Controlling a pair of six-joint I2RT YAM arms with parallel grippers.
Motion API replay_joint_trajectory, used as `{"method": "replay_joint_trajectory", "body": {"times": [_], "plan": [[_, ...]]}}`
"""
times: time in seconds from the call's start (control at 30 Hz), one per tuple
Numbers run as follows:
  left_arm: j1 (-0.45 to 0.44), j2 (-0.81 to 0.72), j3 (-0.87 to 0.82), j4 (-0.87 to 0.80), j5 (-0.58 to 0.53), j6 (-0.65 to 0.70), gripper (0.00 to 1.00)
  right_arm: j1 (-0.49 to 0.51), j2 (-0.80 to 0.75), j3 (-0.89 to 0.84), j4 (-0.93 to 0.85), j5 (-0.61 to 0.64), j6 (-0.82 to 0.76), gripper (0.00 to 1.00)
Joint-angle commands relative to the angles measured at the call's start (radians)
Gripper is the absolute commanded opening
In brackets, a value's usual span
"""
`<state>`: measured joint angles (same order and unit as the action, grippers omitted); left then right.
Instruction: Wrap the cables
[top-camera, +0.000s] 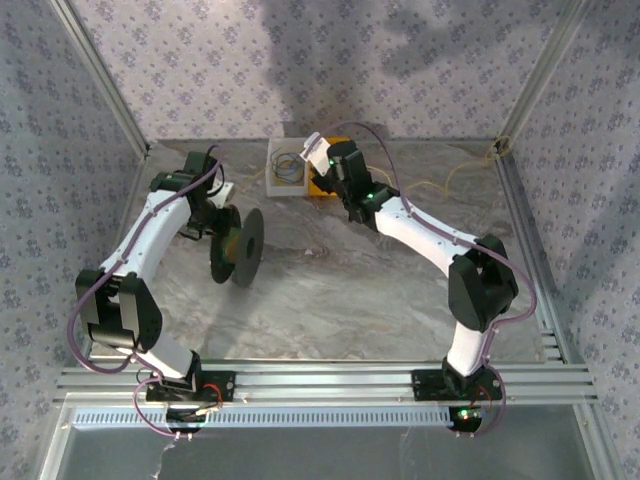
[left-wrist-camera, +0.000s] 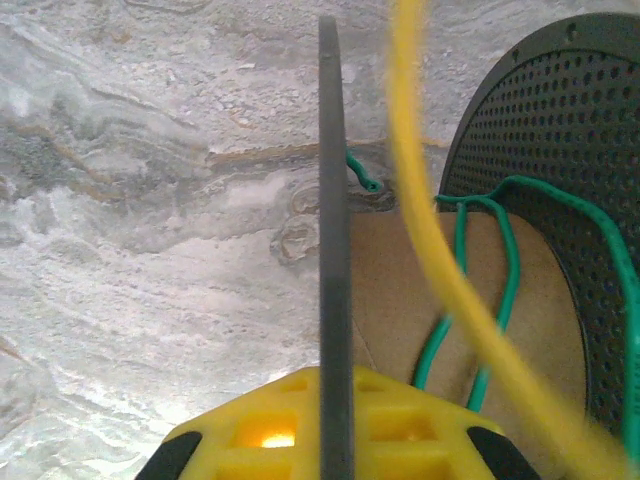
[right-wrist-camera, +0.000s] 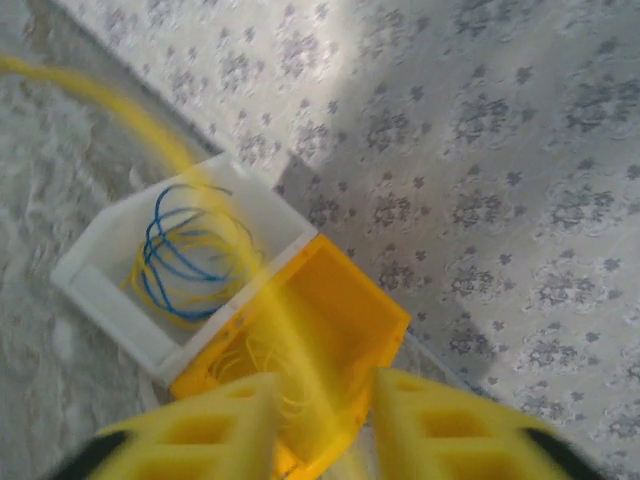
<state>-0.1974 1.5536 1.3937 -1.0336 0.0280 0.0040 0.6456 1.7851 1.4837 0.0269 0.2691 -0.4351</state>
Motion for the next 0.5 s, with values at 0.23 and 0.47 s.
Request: {"method": "replay_joint_trajectory", "body": {"times": [0.23,0.47], "plan": [[-0.016,-0.01,0.029,-0.069,-0.074,0.056,0.0,-0.032,-0.023,0.174,-0.231,-0.31,0.019,0.62],[-0.027,-0.004,0.027,-0.082,-0.098,0.054,0.0,-0.032,0.068,0.361,-0.34,-0.398,0.008,0.61]]}}
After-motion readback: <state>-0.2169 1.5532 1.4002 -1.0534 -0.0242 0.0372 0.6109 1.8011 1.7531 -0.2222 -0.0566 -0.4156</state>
